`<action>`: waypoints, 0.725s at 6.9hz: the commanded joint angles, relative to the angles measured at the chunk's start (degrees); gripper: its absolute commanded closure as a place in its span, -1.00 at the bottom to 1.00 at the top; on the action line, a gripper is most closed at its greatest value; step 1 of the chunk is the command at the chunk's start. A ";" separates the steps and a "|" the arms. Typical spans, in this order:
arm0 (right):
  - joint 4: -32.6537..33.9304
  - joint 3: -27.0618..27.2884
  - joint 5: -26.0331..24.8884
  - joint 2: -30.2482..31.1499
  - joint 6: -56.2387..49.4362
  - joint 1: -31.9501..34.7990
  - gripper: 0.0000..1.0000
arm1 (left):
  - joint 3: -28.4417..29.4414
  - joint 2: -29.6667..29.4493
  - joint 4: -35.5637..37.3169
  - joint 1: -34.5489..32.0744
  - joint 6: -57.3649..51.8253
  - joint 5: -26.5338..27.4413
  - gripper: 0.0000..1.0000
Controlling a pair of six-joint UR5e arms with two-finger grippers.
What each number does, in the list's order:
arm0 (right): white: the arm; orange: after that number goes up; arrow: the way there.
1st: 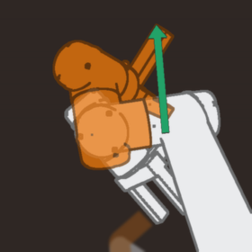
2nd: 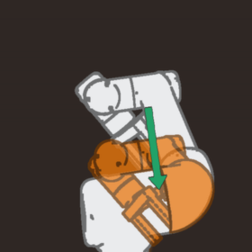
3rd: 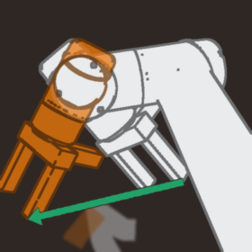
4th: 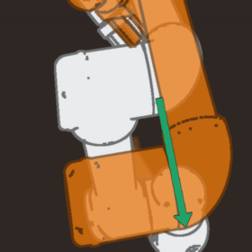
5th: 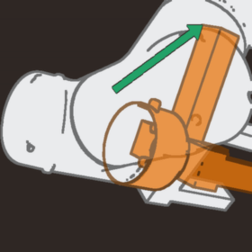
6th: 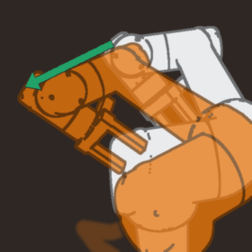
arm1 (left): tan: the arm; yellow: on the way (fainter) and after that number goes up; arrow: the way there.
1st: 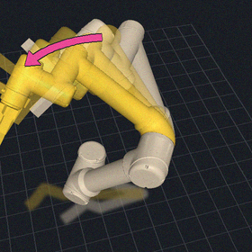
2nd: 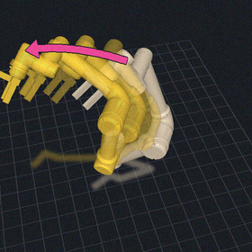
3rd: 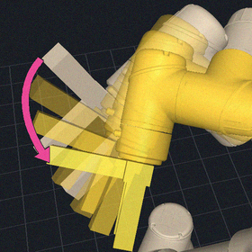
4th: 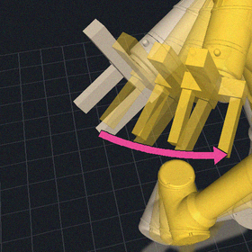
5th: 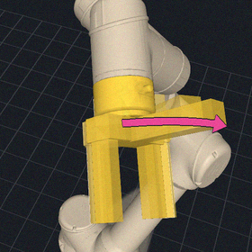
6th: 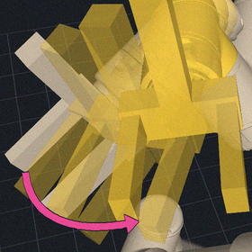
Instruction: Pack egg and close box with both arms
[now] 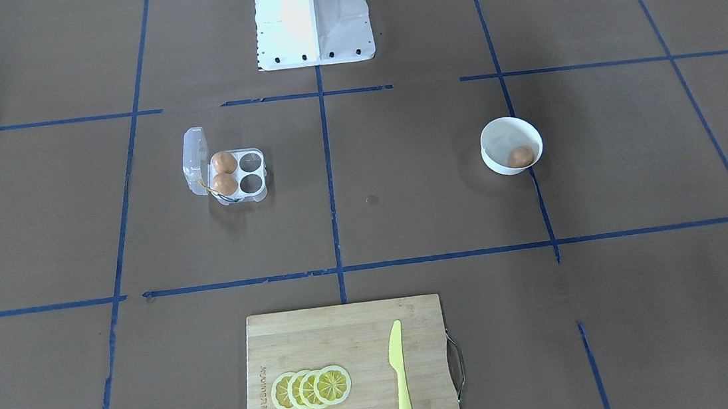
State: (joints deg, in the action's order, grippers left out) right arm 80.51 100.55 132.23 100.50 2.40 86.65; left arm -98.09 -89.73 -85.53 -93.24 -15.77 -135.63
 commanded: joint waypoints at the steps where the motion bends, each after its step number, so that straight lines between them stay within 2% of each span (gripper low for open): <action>1: 0.00 0.08 0.04 -0.04 0.06 -0.08 -1.00 | -0.08 -0.09 -1.73 0.07 0.04 0.11 -1.00; 3: -0.09 0.43 0.04 -0.39 0.41 -0.08 -1.00 | -0.25 -0.09 -3.15 0.07 -0.05 0.19 -1.00; 4: -0.09 0.52 0.04 -0.75 0.42 -0.08 -1.00 | -0.43 -0.26 -8.11 0.51 0.38 -0.24 -1.00; 5: -0.09 0.61 0.04 -0.84 0.50 -0.08 -1.00 | 0.00 -0.27 -16.60 0.51 0.47 -0.33 -1.00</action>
State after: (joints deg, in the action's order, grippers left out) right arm 80.42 101.03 132.27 99.88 2.80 86.58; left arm -98.34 -89.93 -93.91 -92.86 -15.50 -135.78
